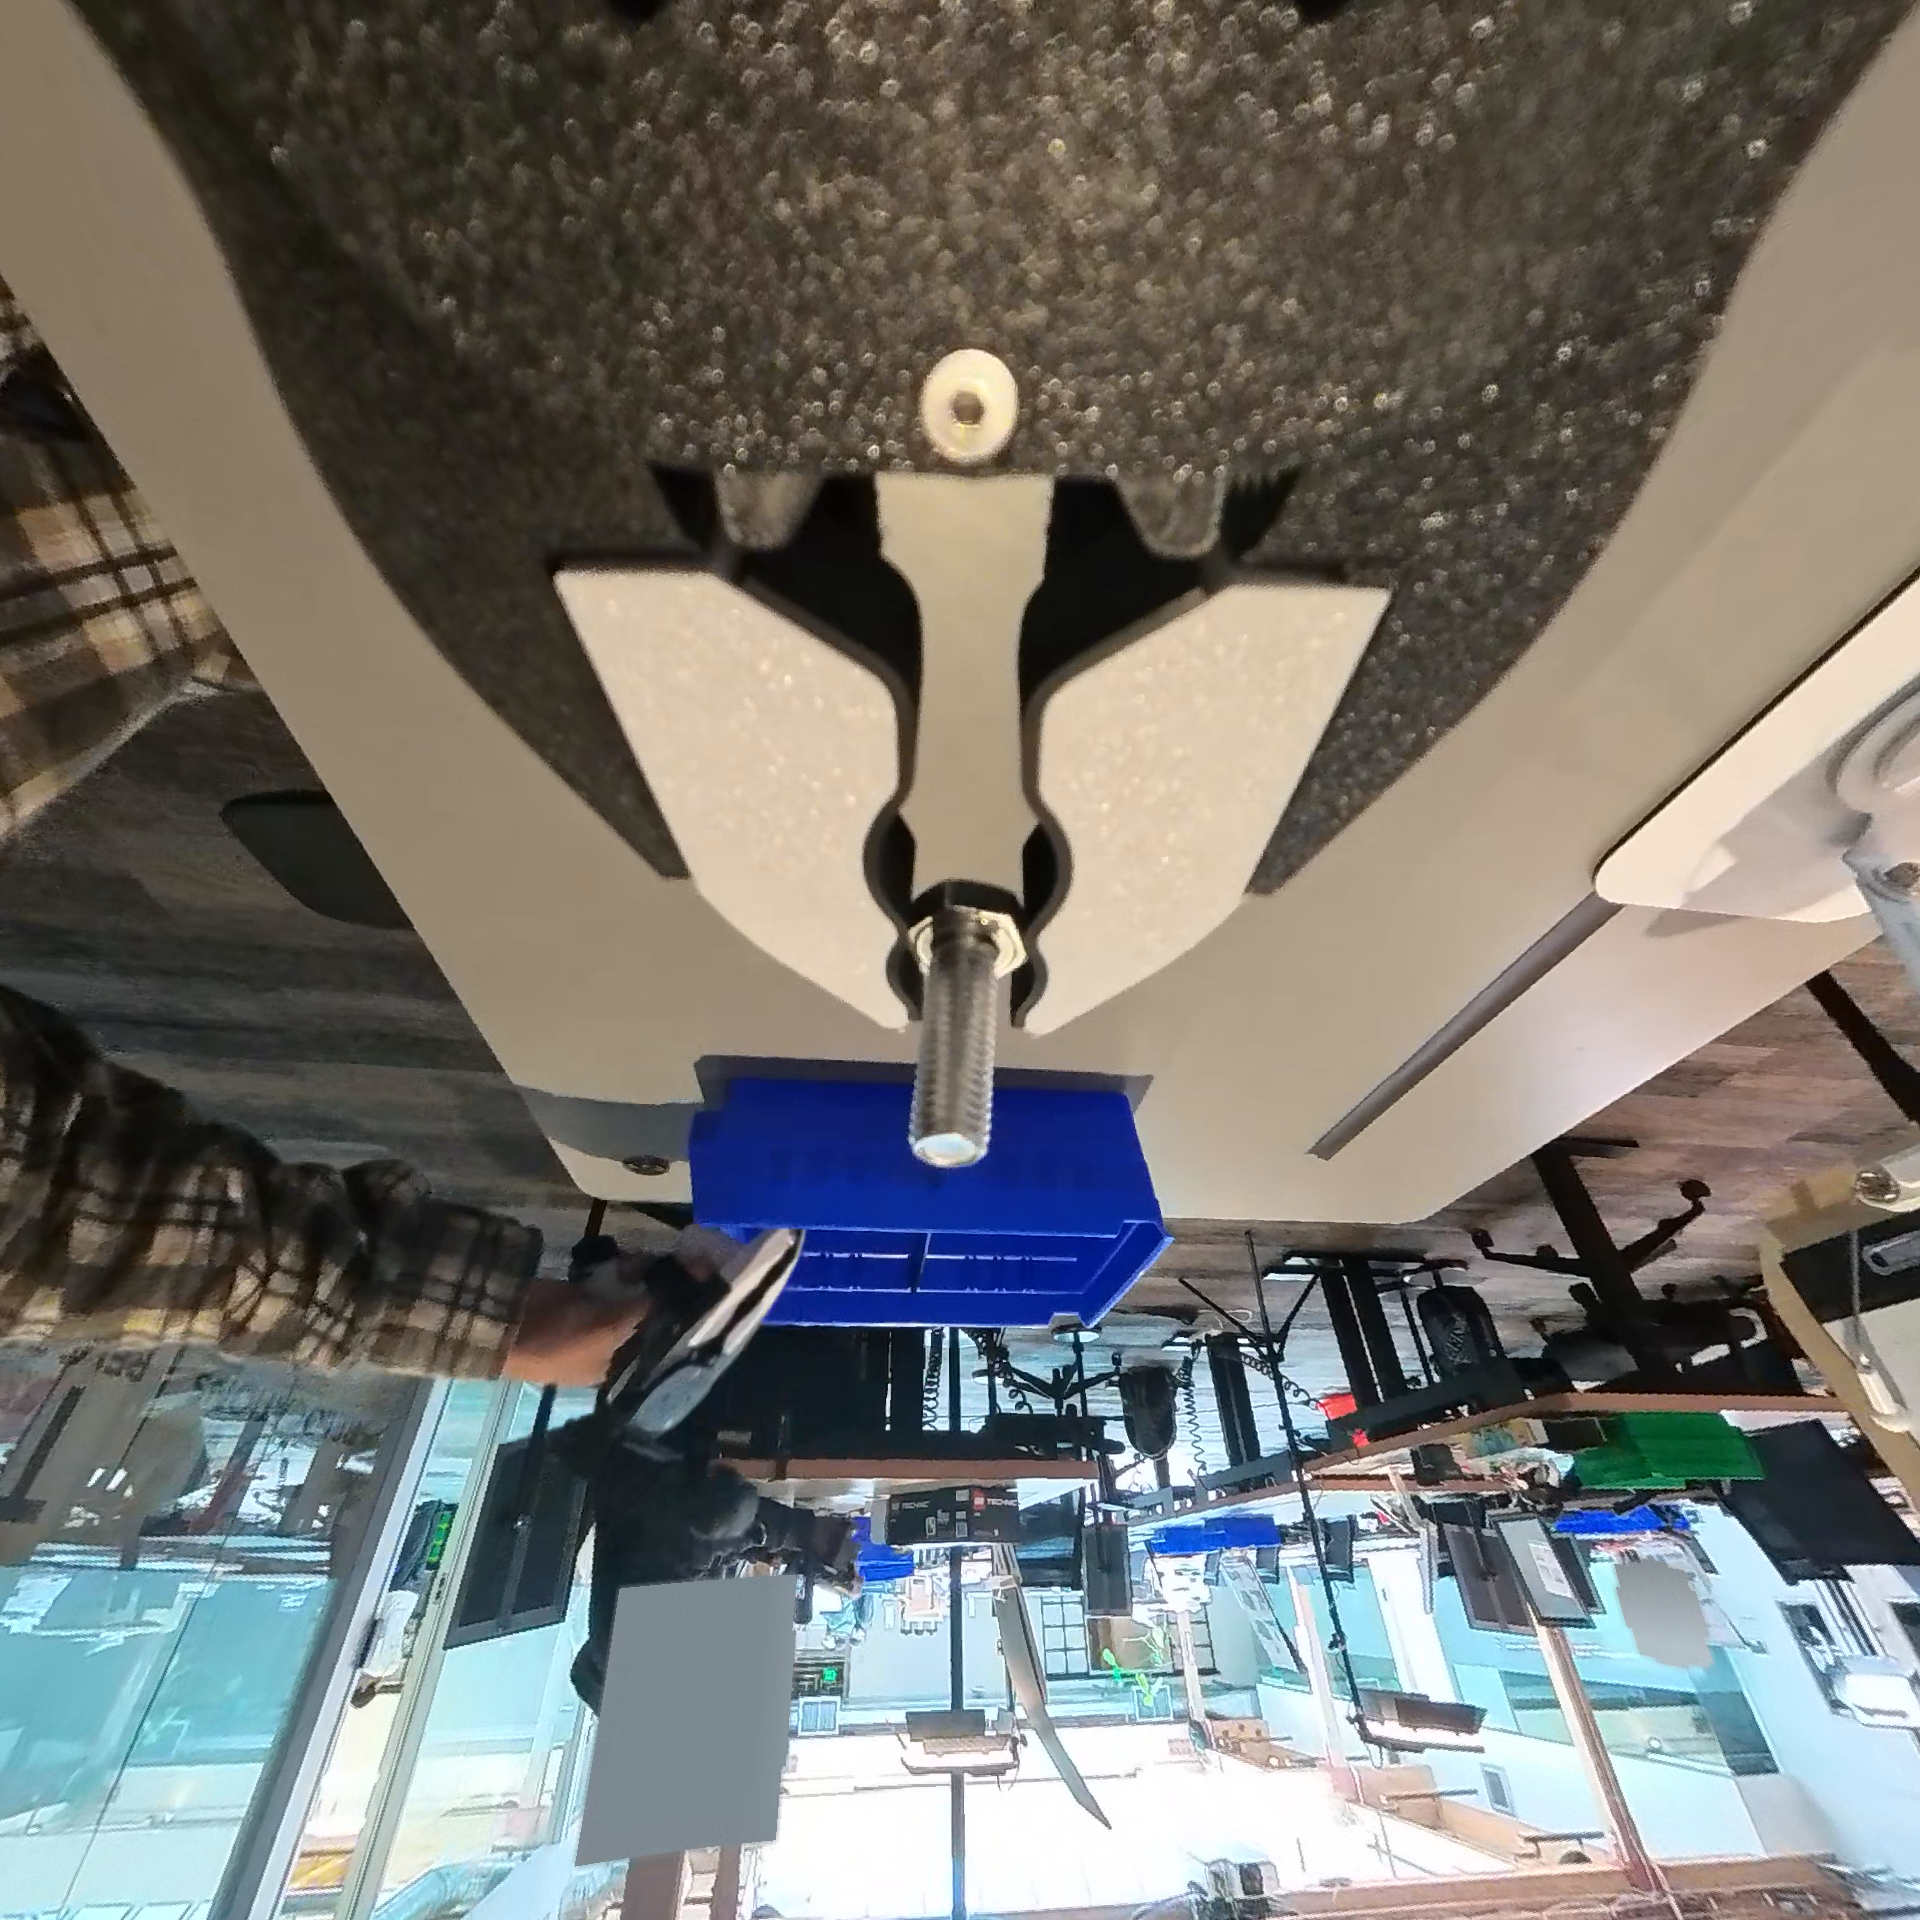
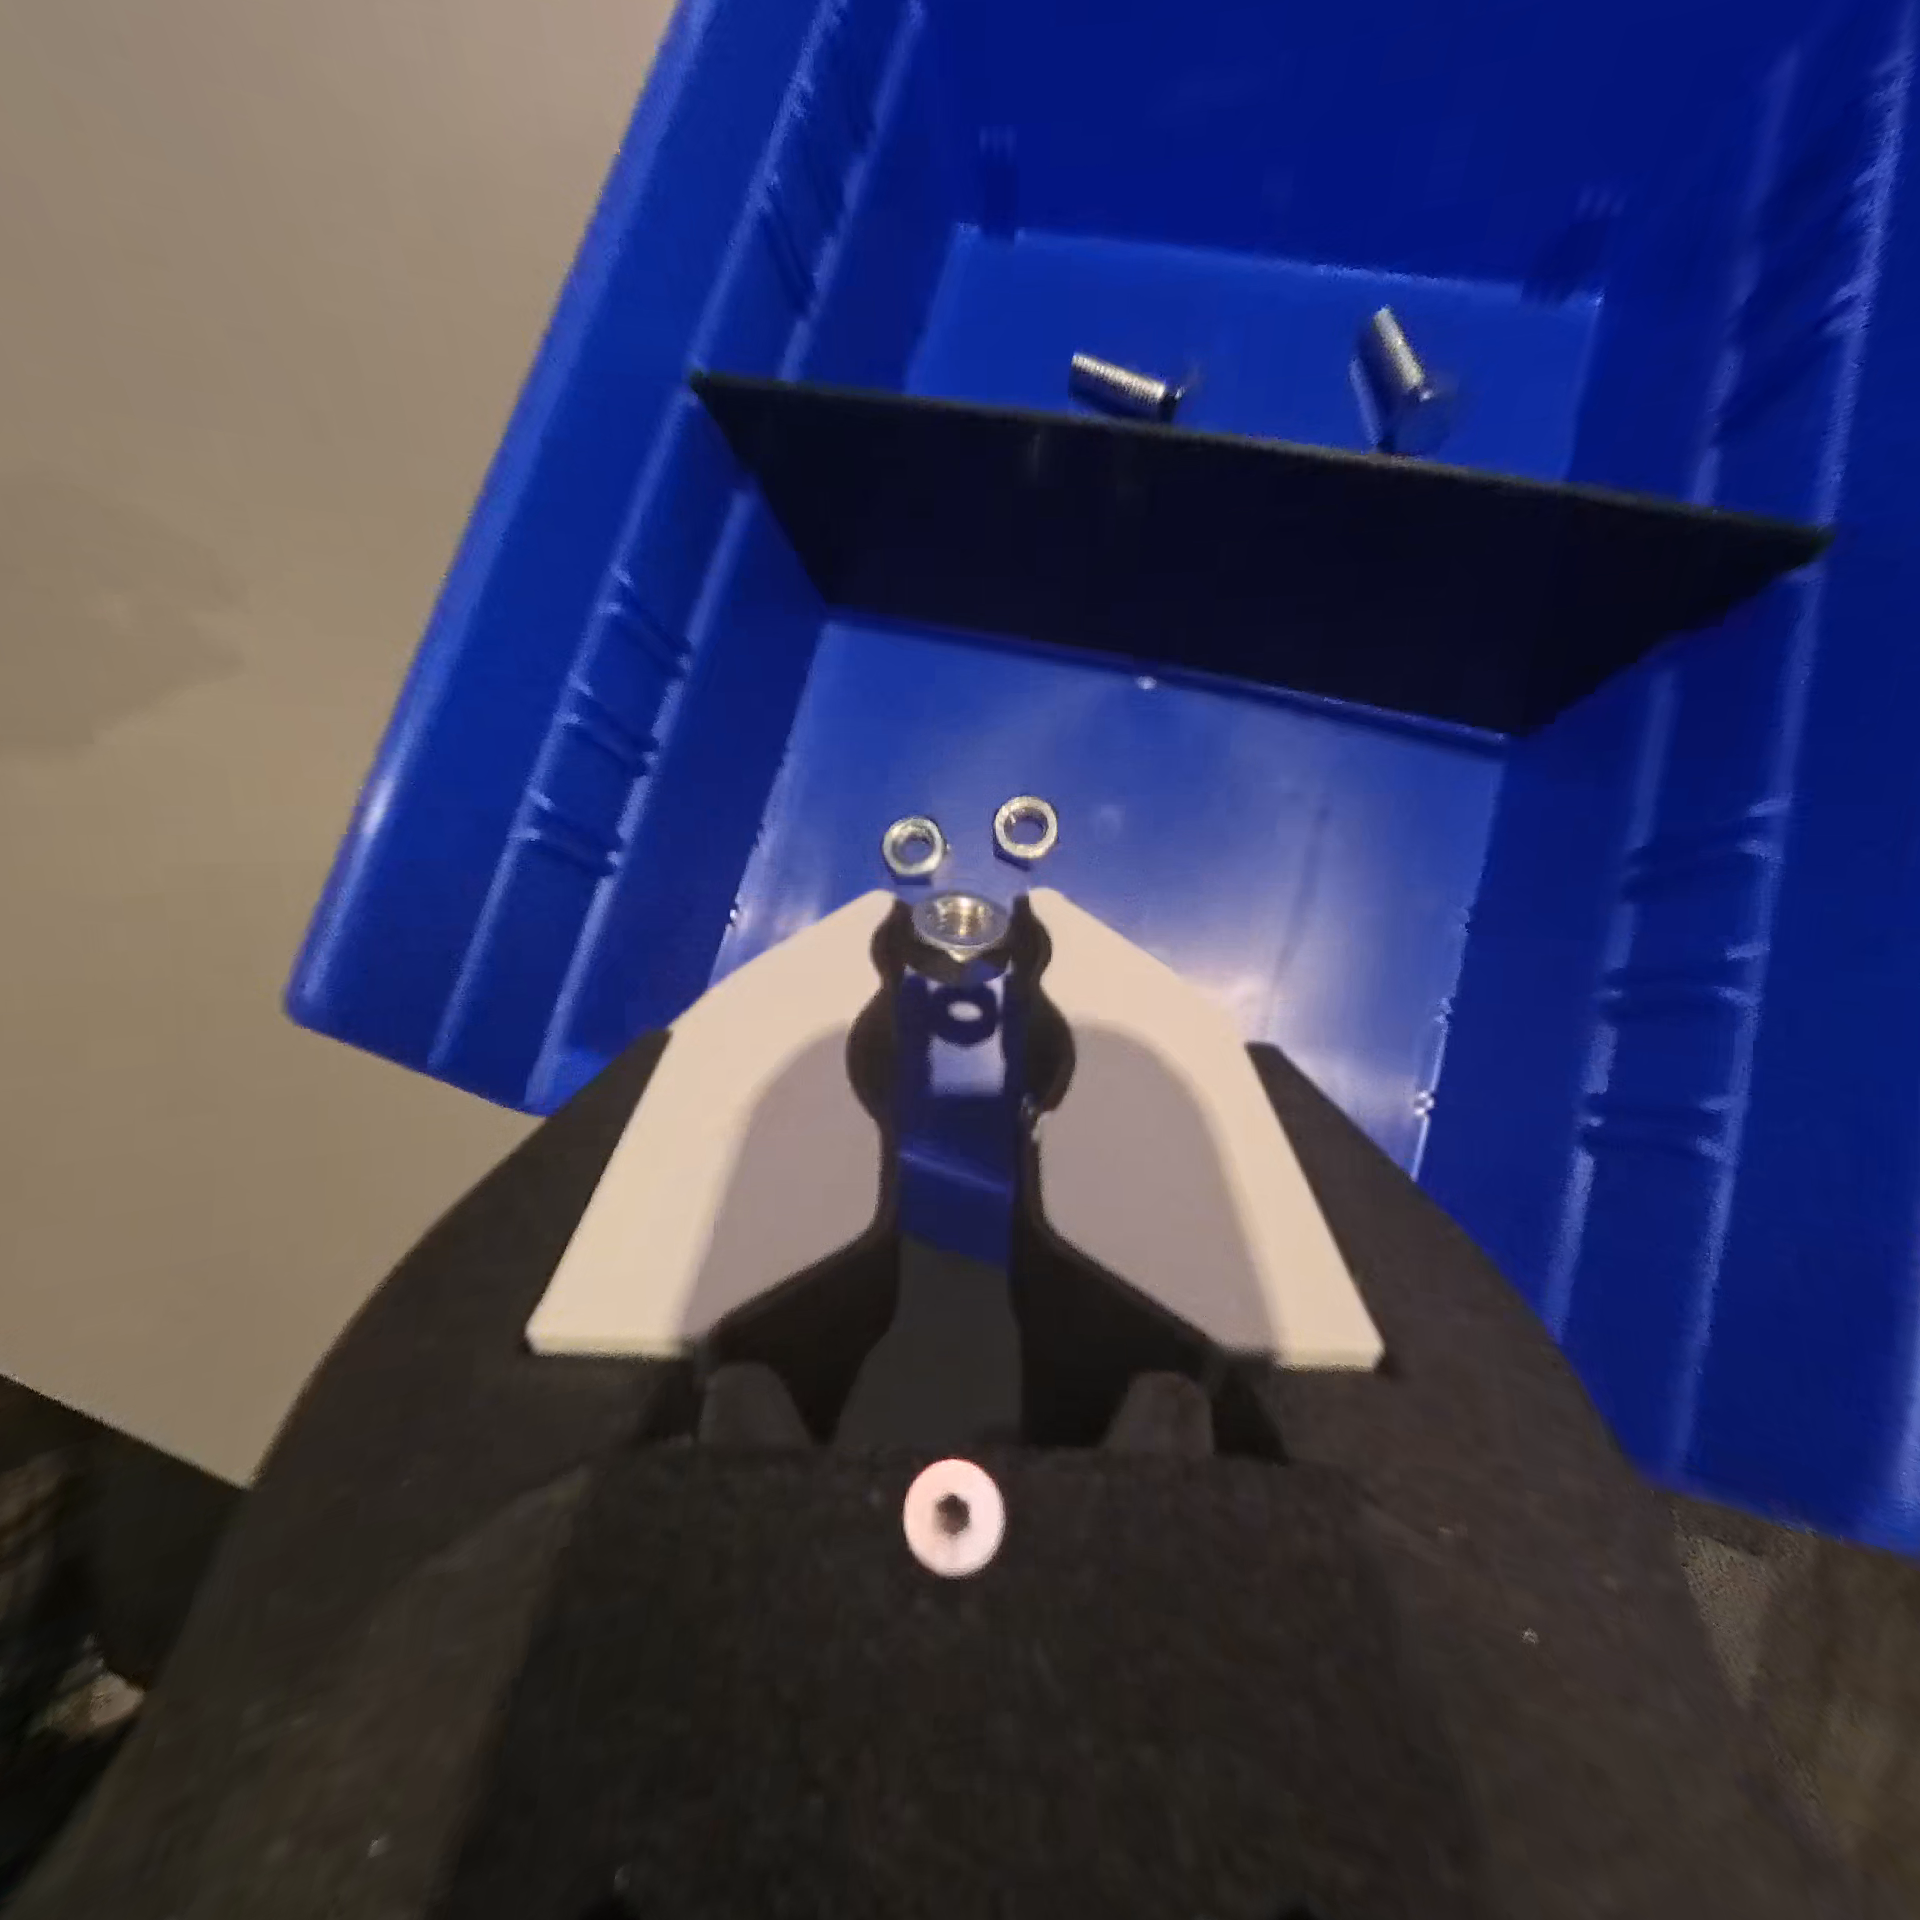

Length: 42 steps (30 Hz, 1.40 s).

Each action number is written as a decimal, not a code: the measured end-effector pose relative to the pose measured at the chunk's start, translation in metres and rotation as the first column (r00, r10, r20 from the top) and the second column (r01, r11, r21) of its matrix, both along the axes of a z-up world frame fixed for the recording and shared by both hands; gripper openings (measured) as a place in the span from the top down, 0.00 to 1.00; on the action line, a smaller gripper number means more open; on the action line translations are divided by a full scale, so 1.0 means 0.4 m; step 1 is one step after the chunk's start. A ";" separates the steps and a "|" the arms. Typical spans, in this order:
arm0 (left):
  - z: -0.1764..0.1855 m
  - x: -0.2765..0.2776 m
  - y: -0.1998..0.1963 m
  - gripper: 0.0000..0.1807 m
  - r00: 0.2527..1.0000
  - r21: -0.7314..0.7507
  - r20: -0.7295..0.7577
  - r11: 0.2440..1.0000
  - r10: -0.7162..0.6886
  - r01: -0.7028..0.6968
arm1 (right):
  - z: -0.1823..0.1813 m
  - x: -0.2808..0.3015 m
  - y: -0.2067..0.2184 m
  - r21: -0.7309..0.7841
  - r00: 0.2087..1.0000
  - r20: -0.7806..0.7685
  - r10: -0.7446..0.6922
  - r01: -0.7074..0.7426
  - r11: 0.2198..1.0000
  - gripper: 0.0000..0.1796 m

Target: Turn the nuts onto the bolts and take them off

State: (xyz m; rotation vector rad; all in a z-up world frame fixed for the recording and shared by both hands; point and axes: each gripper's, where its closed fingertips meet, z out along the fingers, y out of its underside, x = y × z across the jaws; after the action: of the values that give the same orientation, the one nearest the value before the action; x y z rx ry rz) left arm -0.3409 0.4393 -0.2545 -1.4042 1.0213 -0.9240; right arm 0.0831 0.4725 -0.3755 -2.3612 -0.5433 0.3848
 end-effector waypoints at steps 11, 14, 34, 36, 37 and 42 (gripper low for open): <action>-0.013 0.003 0.011 0.92 1.000 -0.019 0.005 1.000 0.003 -0.003 | 0.287 -0.178 0.018 0.342 0.982 -0.073 0.174 -0.139 0.929 0.78; -0.023 0.013 0.010 0.92 1.000 -0.025 -0.004 1.000 -0.005 0.005 | 0.425 -0.415 -0.020 0.547 0.917 -0.077 0.392 -0.290 0.785 0.77; -0.012 0.044 -0.036 0.92 0.998 0.006 -0.025 0.998 -0.063 0.063 | 0.384 -1.123 -0.150 0.614 0.471 0.006 0.882 -0.698 0.369 0.88; -0.009 0.045 -0.039 0.92 0.998 0.008 -0.024 0.998 -0.065 0.065 | 0.373 -1.125 -0.151 0.585 0.464 0.004 0.886 -0.719 0.374 0.92; -0.008 0.047 -0.042 0.92 0.997 0.010 -0.024 0.997 -0.072 0.072 | 0.375 -1.126 -0.153 0.586 0.459 -0.007 0.889 -0.718 0.375 0.95; 0.000 0.063 -0.070 0.86 0.990 -0.005 -0.012 0.990 -0.138 0.138 | 0.397 -1.097 -0.168 0.598 0.448 -0.067 0.891 -0.697 0.395 0.95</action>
State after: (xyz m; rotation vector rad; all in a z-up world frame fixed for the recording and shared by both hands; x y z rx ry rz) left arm -0.3158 0.4113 -0.2546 -1.3575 1.1380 -1.0197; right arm -0.3558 0.4051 -0.2166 -1.2766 -1.4316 0.9964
